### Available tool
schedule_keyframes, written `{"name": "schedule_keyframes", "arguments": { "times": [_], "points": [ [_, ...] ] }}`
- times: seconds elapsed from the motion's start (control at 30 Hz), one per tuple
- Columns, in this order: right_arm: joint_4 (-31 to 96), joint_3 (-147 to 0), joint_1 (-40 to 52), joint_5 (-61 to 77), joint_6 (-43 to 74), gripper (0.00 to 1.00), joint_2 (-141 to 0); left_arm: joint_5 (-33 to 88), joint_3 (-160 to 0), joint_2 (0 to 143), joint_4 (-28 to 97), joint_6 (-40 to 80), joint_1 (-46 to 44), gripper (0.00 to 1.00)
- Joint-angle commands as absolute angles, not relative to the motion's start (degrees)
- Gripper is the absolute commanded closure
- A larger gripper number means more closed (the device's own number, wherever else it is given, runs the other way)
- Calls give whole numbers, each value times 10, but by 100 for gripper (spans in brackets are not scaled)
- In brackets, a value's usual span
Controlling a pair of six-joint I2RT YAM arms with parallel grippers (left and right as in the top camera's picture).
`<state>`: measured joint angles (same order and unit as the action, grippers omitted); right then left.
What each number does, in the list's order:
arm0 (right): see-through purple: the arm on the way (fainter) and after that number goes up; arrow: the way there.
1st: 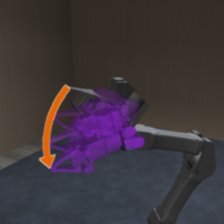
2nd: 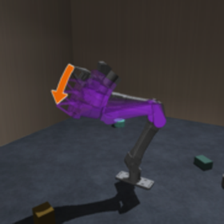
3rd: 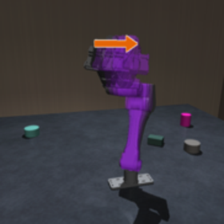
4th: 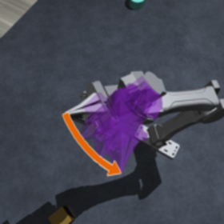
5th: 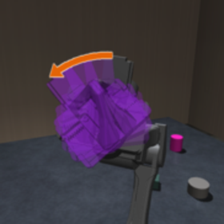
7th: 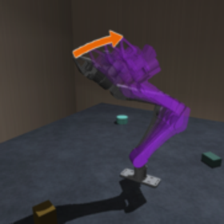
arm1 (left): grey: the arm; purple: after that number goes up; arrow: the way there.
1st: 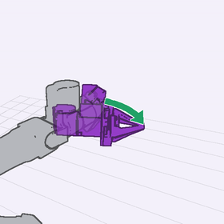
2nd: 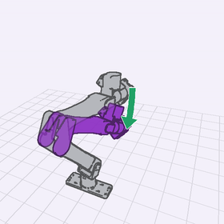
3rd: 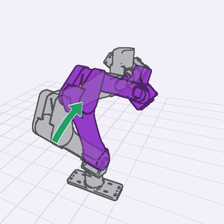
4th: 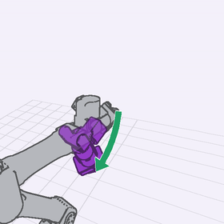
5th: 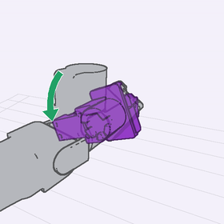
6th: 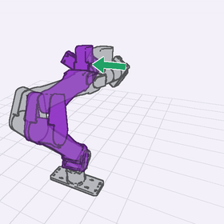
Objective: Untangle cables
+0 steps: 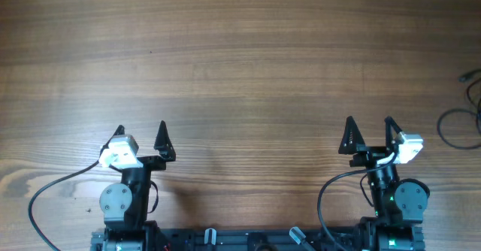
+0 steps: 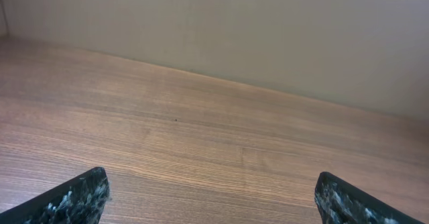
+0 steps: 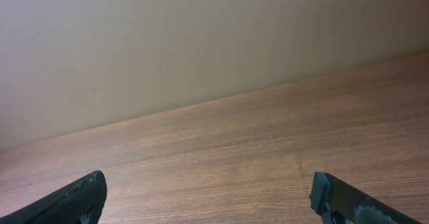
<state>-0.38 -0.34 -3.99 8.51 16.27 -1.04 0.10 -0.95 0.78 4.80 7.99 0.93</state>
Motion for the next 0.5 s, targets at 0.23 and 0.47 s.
{"name": "schedule_keyframes", "arguments": {
  "times": [0.23, 0.47],
  "points": [
    [-6, -3, -37, 88, 167, 0, -3, 12, -6, 2, 48, 66, 10, 0],
    [-6, -3, -37, 88, 166, 0, -3, 12, -6, 2, 48, 66, 10, 0]
  ]
}}
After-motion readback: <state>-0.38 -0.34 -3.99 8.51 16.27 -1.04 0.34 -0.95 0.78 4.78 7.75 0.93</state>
